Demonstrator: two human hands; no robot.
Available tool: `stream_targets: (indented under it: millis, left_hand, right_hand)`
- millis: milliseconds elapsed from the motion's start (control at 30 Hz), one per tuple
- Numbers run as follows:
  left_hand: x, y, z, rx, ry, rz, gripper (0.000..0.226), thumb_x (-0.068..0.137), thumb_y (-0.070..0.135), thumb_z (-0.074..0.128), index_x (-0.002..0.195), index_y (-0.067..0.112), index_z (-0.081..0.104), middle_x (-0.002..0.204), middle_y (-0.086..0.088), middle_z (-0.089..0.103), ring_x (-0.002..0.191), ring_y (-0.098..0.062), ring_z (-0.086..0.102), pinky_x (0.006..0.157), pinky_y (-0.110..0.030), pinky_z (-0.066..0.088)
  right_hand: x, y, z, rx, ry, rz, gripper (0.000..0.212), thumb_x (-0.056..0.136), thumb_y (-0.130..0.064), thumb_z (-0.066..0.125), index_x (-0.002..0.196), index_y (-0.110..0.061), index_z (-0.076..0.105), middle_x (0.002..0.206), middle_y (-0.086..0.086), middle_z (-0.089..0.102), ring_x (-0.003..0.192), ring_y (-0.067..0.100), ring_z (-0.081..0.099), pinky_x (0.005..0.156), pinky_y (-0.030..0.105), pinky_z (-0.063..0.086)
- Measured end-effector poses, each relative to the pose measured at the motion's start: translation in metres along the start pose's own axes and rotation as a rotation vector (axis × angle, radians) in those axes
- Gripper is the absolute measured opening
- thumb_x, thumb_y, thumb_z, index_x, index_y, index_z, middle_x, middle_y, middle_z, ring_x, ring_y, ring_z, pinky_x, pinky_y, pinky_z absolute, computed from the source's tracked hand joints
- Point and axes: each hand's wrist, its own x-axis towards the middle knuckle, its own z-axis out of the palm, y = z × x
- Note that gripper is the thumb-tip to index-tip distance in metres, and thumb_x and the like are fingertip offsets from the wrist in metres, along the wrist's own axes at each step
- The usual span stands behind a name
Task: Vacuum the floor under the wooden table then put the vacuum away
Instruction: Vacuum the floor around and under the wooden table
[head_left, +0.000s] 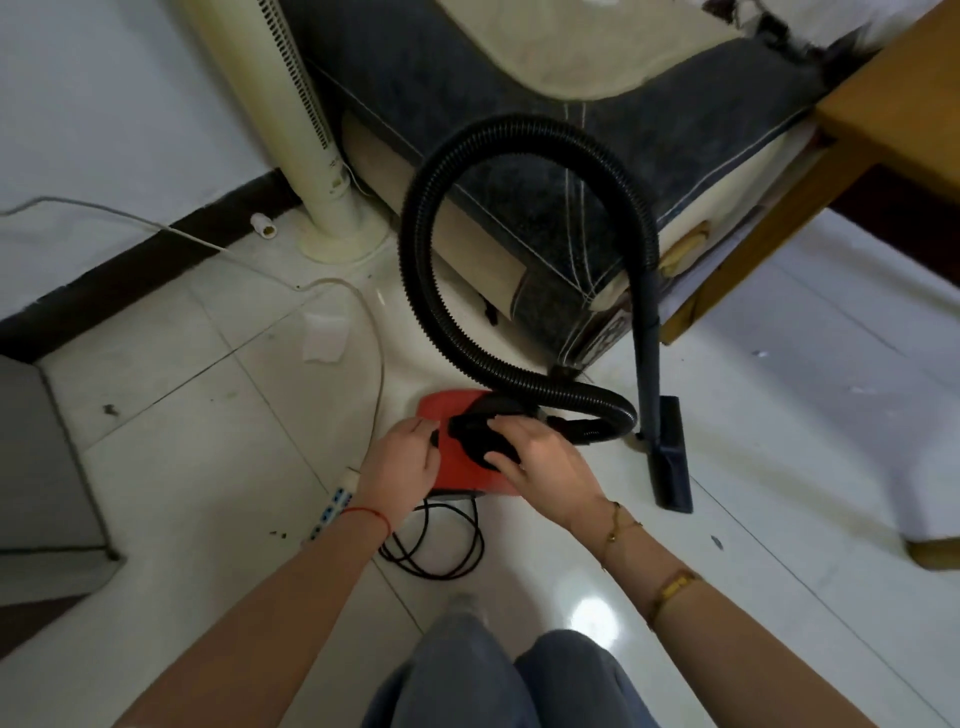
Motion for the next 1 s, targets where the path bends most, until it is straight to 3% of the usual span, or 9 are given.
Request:
stream_targets:
  millis: [267,533,733,900,1000]
  left_hand:
    - [-0.021,0.071,-0.130,0.082,0.020,0.153,0.023,0.084,0.014,0.058,0.105,0.012,0.068,0.090,-0.001,0.068,0.081,-0.019,0.063,0.072,-0.032,0.053]
    - [0.051,0.177,-0.230,0.202,0.034,0.492,0.032,0.082,0.012,0.062,0.113,0.012,0.062,0.105,-0.001,0.064,0.099,-0.018,0.059,0.092,-0.031,0.046]
    - [0.110,0.241,-0.225,0.378,0.001,0.584,0.053,0.077,0.005,0.063,0.130,0.006,0.054,0.125,-0.010,0.057,0.119,-0.026,0.051,0.107,-0.038,0.038]
    - [0.158,0.274,-0.192,0.653,-0.105,0.512,0.058,0.092,0.000,0.042,0.147,0.002,0.023,0.149,-0.017,0.029,0.140,-0.032,0.023,0.119,-0.041,0.010]
    - [0.185,0.283,-0.173,0.775,-0.182,0.412,0.052,0.094,0.003,0.042,0.144,0.002,0.028,0.146,-0.018,0.034,0.139,-0.033,0.024,0.119,-0.045,0.007]
  right_hand:
    - [-0.037,-0.048,-0.136,0.041,0.058,0.180,0.039,0.093,-0.035,0.054,0.127,-0.017,0.056,0.121,0.000,0.062,0.114,0.017,0.055,0.095,0.027,0.043]
    - [-0.018,-0.032,-0.249,-0.037,0.081,0.361,0.037,0.094,-0.034,0.054,0.126,-0.016,0.055,0.123,0.006,0.061,0.112,0.025,0.056,0.093,0.035,0.047]
    - [0.011,0.019,-0.279,-0.046,0.020,0.441,0.032,0.093,-0.035,0.052,0.118,-0.016,0.057,0.112,0.009,0.063,0.102,0.027,0.057,0.084,0.037,0.050]
    - [0.037,0.066,-0.272,0.021,-0.047,0.482,0.038,0.093,-0.035,0.054,0.123,-0.013,0.053,0.121,0.010,0.060,0.109,0.027,0.056,0.091,0.036,0.048]
    - [0.049,0.092,-0.264,0.034,-0.108,0.473,0.041,0.093,-0.037,0.054,0.125,-0.011,0.051,0.123,0.011,0.058,0.110,0.028,0.056,0.092,0.037,0.048]
